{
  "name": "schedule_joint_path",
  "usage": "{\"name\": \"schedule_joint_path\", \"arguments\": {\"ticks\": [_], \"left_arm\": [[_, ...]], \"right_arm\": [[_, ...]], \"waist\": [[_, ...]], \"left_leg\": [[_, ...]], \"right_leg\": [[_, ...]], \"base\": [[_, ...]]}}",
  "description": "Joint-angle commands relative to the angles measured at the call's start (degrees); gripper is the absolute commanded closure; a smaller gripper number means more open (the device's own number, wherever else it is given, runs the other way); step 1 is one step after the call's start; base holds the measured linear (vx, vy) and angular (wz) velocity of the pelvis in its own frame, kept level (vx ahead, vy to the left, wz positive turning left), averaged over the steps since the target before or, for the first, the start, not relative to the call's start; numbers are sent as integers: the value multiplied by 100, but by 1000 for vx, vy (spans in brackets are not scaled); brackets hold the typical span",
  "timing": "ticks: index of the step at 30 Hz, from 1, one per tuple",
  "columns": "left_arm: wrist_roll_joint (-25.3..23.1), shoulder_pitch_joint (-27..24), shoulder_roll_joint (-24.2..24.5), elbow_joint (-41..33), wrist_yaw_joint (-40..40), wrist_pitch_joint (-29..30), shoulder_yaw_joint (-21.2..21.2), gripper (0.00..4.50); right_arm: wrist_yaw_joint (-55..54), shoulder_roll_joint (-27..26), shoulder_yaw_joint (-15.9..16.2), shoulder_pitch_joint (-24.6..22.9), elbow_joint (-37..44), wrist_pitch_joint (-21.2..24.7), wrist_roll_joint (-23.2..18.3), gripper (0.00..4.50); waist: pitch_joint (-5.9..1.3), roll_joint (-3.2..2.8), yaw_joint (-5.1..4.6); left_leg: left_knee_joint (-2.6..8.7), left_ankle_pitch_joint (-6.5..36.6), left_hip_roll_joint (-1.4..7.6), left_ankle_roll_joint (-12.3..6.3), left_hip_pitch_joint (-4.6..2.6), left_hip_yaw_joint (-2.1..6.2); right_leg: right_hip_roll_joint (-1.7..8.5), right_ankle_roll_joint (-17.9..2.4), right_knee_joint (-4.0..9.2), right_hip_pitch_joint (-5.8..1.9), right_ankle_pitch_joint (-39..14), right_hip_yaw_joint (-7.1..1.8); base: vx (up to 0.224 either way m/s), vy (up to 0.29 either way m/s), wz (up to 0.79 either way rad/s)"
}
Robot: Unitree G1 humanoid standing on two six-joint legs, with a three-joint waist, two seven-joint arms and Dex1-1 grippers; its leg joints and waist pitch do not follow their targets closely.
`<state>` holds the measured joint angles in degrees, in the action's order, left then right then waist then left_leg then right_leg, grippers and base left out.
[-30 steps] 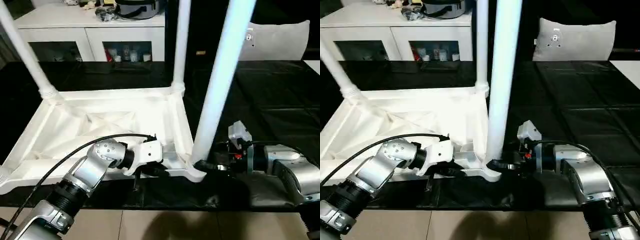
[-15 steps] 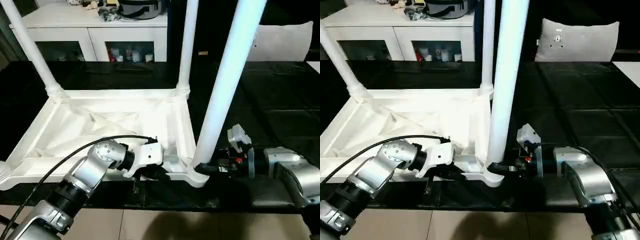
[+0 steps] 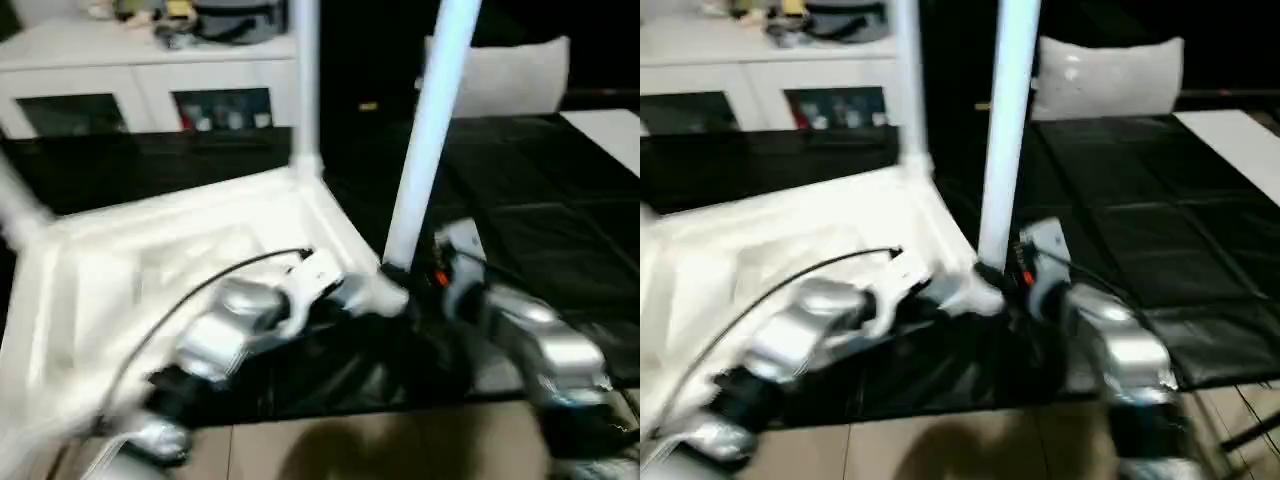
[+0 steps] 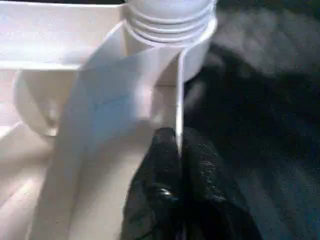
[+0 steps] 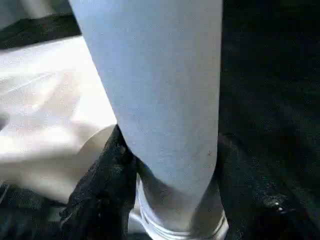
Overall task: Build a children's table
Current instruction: Rotate leg to tighten
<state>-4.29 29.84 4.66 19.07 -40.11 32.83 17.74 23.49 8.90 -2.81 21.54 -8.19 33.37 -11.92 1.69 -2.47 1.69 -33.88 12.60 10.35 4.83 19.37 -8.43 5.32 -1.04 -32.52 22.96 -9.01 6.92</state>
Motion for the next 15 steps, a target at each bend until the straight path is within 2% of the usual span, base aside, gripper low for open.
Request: {"name": "schedule_joint_path", "arguments": {"ticks": [1,3,4,5,7,9,11,13,15], "left_arm": [[102,158,-265,7,362,-23,-101,450],[90,157,-317,-43,373,9,-74,450],[90,157,-317,-43,373,9,-74,450],[40,116,-276,-169,259,-24,56,450],[-2,38,-182,-280,123,-79,151,450],[-14,9,-118,-295,45,-163,188,450],[-18,-4,-83,-302,7,-190,208,450],[0,-46,118,-296,-165,-281,311,450],[-29,-69,288,-295,-340,-435,410,450]], "right_arm": [[-217,-244,105,3,-398,-109,-69,215],[-260,-349,22,20,-428,-222,-96,215],[-260,-349,22,20,-428,-222,-96,179],[-199,-405,-52,-4,-322,-343,-153,179],[69,-295,4,-95,-102,-436,-151,170],[175,-234,-2,-130,-42,-443,-172,136],[221,-197,-7,-146,-17,-442,-184,131],[561,118,11,-223,27,-494,-269,113],[891,378,36,-281,57,-574,-287,88]], "waist": [[-288,51,56],[-305,52,91],[-311,52,99],[-318,49,110],[-343,35,143],[-356,27,159],[-335,25,168],[-310,34,204],[-295,16,223]], "left_leg": [[407,1030,132,-308,108,22],[408,723,152,-421,141,21],[403,634,159,-460,143,16],[397,459,170,-509,156,25],[368,212,189,-632,157,23],[347,29,193,-723,165,28],[349,70,199,-785,166,16],[368,349,202,-721,144,1],[383,540,206,-632,140,0]], "right_leg": [[324,-422,545,-300,-2564,-228],[318,-595,462,-337,-2043,-255],[318,-654,444,-339,-1876,-264],[322,-771,395,-361,-1576,-271],[327,-981,312,-378,-982,-289],[330,-1094,271,-385,-703,-289],[327,-1149,275,-375,-729,-288],[337,-1074,325,-374,-1162,-292],[341,-973,358,-363,-1484,-293]], "base": [[0,0,0],[0,0,0],[0,0,0],[0,0,0],[0,0,0],[0,0,0],[0,0,0],[0,0,0],[0,0,0]]}}
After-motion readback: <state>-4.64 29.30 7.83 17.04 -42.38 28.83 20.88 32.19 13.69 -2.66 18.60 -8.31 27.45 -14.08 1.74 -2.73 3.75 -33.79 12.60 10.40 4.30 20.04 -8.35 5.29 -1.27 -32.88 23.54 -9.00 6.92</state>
